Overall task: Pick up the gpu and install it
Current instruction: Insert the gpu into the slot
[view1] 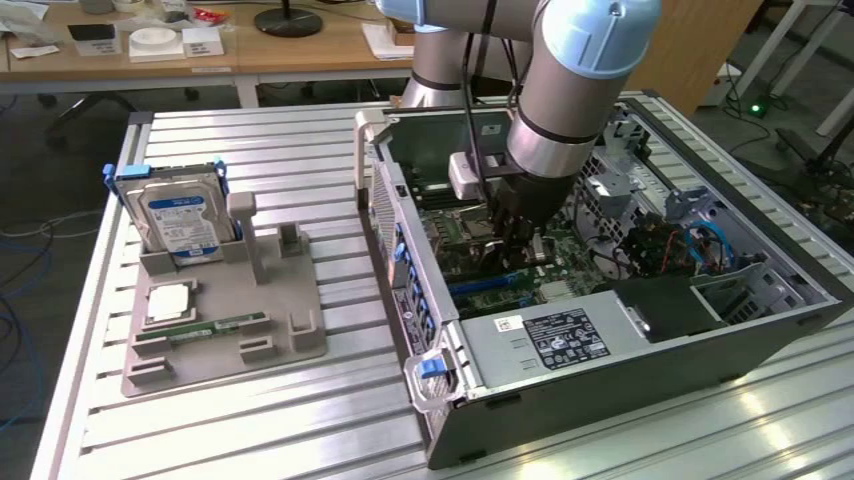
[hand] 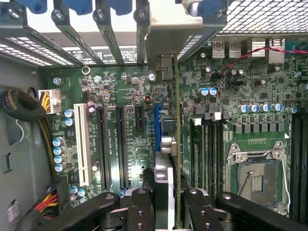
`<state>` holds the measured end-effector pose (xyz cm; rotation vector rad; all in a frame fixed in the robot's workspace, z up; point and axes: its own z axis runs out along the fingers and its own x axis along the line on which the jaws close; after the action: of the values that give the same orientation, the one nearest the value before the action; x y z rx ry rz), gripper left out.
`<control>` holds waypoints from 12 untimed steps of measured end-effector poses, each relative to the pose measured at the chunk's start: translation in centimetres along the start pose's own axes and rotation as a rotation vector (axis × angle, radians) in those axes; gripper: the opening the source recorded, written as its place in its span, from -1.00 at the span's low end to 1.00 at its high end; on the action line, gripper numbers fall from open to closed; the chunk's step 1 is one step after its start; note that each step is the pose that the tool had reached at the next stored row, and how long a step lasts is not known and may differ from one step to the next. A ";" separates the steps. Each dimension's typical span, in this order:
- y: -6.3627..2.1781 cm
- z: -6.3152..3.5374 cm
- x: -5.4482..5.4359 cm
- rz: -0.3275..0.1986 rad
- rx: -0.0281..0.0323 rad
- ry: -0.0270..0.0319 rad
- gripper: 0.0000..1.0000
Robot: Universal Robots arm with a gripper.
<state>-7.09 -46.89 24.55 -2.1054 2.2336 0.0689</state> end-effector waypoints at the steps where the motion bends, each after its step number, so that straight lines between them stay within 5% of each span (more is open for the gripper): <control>1: 0.02 0.01 0.0 0.000 -0.0001 0.0001 -0.44; 12: 0.42 0.73 0.3 0.000 0.0004 0.0069 -0.44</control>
<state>-7.51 -47.09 23.80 -2.1084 2.2375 0.0613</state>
